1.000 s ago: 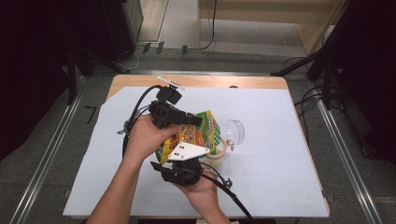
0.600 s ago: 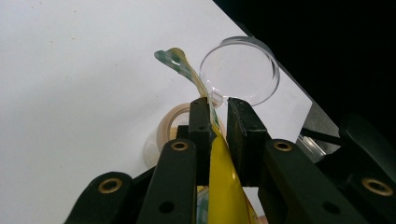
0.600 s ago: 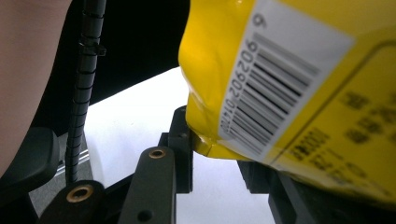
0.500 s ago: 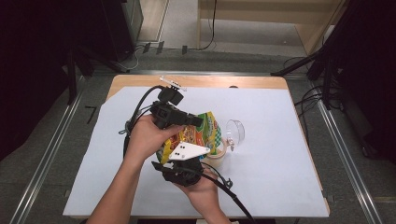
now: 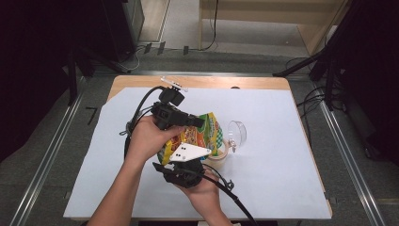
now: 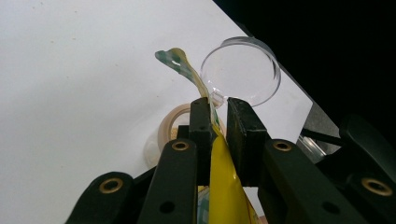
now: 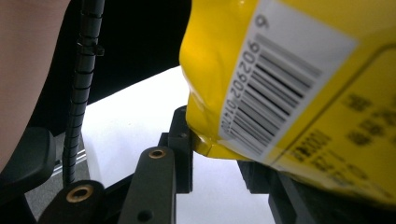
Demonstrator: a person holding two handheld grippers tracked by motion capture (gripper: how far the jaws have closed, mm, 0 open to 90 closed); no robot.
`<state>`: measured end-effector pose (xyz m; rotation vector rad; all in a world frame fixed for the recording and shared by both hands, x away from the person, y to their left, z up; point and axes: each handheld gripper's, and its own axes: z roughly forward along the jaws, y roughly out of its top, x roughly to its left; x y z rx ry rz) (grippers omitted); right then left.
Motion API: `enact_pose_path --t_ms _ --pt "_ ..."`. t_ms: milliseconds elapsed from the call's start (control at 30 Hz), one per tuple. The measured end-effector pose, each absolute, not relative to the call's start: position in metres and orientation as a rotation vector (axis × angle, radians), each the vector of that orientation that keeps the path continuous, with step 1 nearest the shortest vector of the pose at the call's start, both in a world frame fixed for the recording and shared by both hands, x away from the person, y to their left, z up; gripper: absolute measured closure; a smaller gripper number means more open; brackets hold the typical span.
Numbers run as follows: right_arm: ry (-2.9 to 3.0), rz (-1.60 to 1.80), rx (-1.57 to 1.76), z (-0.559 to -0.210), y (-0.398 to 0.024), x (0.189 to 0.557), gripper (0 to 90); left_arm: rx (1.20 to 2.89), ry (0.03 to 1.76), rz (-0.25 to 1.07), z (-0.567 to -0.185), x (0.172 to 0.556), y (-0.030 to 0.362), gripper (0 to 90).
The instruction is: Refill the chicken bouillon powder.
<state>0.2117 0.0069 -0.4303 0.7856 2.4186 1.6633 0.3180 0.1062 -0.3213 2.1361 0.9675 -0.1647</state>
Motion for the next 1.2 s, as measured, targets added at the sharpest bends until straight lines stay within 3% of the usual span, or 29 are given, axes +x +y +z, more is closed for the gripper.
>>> enact_pose_path --t_ms 1200 --pt "2.418 1.652 0.786 -0.4293 0.0067 0.2110 70.9 2.130 0.963 -0.169 -0.3214 0.3181 0.1064 80.2"
